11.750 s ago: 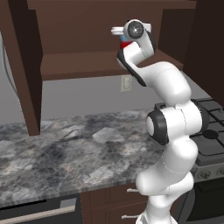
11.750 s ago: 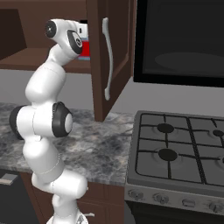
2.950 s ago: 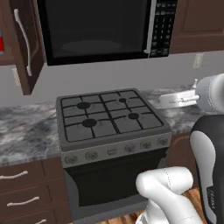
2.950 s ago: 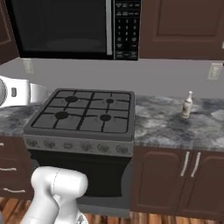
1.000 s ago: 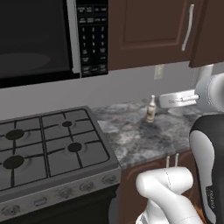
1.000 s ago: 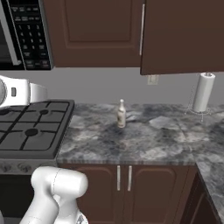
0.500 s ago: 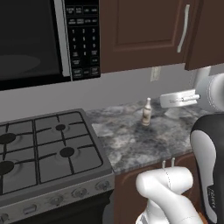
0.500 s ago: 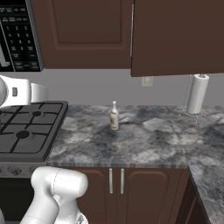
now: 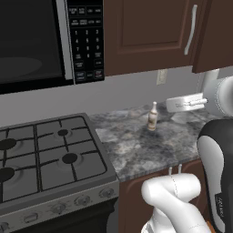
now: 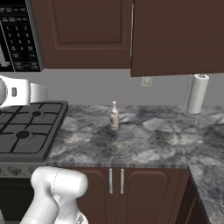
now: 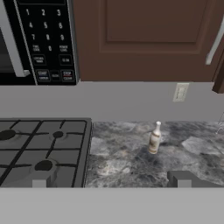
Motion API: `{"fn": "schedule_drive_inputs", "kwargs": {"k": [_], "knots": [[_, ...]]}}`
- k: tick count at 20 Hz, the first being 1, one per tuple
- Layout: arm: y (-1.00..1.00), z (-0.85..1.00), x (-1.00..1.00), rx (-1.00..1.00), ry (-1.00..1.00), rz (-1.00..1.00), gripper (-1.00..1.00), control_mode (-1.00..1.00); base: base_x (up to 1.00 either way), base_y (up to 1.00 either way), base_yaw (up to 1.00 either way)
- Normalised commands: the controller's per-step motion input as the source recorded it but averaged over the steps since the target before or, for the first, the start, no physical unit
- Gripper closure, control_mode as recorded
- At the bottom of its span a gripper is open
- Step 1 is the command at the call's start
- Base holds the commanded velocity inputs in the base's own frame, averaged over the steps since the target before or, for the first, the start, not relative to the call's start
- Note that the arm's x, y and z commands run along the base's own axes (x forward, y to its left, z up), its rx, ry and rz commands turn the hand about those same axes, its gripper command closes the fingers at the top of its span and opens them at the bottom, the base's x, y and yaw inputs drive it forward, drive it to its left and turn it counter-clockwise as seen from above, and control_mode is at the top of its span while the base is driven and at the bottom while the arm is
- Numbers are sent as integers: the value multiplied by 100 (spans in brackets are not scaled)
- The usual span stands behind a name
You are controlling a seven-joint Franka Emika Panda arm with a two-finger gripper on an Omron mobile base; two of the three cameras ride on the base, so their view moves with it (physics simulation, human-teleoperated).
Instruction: Sort all alcoholic drinks to one cabinet, and non-alcoholic drinks to the other.
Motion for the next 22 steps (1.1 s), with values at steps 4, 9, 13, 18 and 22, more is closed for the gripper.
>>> {"fn": "schedule_drive_inputs", "kwargs": {"k": [4,9,13,18,22], "knots": [[-1,-1,0,0,0,0,-100,-100,0,-1,0],[-2,-16,4,0,5,0,-100,-100,0,0,0],[0,-21,5,0,10,-3,-100,-100,0,0,0],[-1,-18,6,0,9,-4,-100,-100,0,0,0],[-9,-21,11,0,7,-5,-100,-100,0,0,0]]}}
